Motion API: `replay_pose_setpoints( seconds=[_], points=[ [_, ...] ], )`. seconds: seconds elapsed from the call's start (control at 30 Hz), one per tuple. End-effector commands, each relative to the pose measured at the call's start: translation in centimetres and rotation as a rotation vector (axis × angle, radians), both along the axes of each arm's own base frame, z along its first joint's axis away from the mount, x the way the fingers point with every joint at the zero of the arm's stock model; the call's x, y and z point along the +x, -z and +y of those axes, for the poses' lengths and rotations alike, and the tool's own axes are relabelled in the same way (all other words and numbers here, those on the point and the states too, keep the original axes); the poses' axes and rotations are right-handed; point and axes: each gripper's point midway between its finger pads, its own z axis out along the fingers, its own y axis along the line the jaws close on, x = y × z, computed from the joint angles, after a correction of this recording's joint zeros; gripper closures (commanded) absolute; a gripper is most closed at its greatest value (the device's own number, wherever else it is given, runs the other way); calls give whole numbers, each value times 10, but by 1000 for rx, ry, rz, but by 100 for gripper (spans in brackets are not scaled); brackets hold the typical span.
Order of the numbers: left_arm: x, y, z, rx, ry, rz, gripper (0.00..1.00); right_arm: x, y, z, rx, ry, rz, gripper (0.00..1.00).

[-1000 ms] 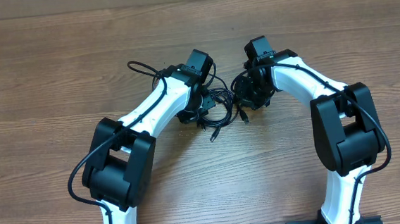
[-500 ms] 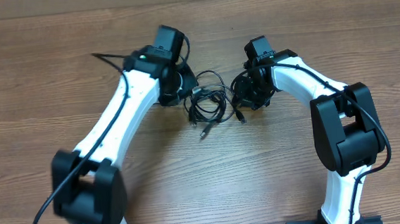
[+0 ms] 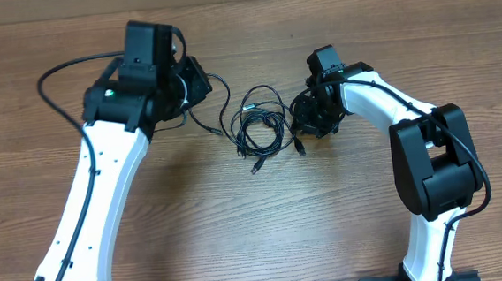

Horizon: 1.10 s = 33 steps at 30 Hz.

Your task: Untangle cables

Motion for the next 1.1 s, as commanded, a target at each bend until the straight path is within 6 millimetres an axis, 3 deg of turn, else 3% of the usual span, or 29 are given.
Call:
replay_pose_setpoints(
  seconds=[0.0,0.1,0.17,0.3,0.43,0.53,0.67,0.77,0.97,1.07],
  points=[
    [-10,6,6,67,13,38,95,-4,3,-2,-22,-3,0,76],
    [-21,32,6,96,25,151,69,-2,0,5,17,-8,-10,73],
    [-26,50,6,115,33,229,60,1,-5,15,76,-18,-21,66],
    [-39,95,-4,158,70,400,60,1,-12,26,143,-32,-14,57],
    [-43,135,-28,161,141,508,64,0,-12,27,140,-44,-18,53],
    [-42,161,-50,134,217,545,64,0,-11,28,128,-67,-33,50],
    [-39,187,-60,145,235,576,64,3,-7,23,68,-59,-54,51],
    [-39,201,-62,152,237,598,64,2,-4,24,46,-41,-53,55],
    [-40,208,-60,168,233,611,60,0,1,25,-3,-7,-50,67],
    [-38,209,-60,170,233,603,58,0,1,24,-5,-7,-50,86]
  ],
)
